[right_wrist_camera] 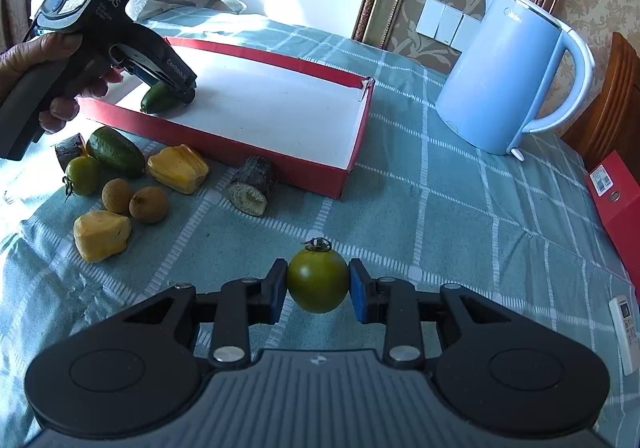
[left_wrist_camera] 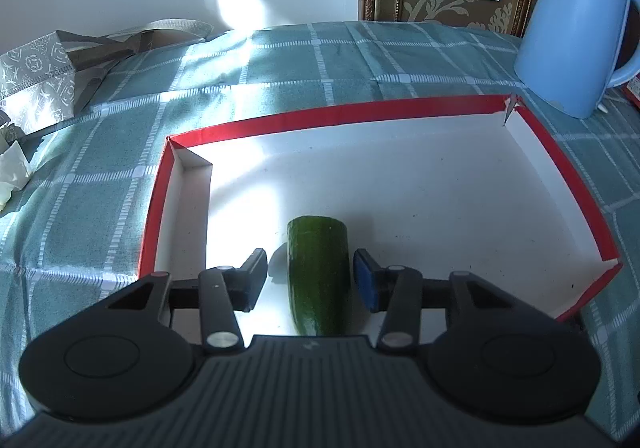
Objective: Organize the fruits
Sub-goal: 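Carry the cucumber into the red tray and open the left tool while the right tool lifts the tomato, then lower the green tomato into the tray and open the right tool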
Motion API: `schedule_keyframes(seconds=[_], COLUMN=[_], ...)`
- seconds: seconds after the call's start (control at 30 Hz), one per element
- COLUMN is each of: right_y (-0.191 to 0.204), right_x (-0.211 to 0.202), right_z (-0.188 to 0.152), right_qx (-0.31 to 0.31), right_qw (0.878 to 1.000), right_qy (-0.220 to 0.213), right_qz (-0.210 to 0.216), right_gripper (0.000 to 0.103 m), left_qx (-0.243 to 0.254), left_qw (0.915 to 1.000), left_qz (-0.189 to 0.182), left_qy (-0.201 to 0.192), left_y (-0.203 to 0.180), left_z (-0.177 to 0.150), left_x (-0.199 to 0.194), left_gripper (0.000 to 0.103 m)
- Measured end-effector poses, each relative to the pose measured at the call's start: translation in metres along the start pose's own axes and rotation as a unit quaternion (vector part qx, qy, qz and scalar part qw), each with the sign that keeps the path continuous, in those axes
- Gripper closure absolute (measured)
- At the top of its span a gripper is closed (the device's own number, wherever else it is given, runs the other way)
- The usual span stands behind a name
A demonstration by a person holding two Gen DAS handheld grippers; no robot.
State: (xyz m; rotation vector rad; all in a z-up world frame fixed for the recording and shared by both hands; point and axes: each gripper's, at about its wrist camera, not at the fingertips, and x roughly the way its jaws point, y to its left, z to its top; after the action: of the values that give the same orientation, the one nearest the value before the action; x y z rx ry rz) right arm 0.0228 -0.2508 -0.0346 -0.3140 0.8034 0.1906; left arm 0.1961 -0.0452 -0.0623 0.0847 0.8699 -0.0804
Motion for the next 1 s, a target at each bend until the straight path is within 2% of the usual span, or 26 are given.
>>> schedule_keyframes(seconds=[0.17,0.37,0.73,1.0], right_y=[-0.001,0.005,0.033,0.034], right_x=[-0.002,0.007,0.042,0.094], right_z=[0.019,0.05,0.091,0.114], right_qx=[0.0,-0.015,-0.056,-0.025], right_qw=[1.0,0.999,0.995,0.996], right_qy=[-0.023,-0.049,-0.064,-0.028], right_qz=[0.007,0.02,0.052,0.075], right_gripper=[0.071,0.071,0.071,0.071], left_qx=[-0.013,-0.009,-0.055,-0.077], left_qw=[0.9993,0.9976,0.9966,0.9948], left_qz=[0.01,0.03,0.048,0.062], left_qy=[-0.034,-0.061,-0.037,-0.025], left_y=[0.013,0.027,0.052,0.057], left_z=[-0.001,-0.023,-0.083,-0.109], left_x=[-0.029,-0.073,-0.115,-0.126], left_gripper=[0.051,0.046,0.042,0.041])
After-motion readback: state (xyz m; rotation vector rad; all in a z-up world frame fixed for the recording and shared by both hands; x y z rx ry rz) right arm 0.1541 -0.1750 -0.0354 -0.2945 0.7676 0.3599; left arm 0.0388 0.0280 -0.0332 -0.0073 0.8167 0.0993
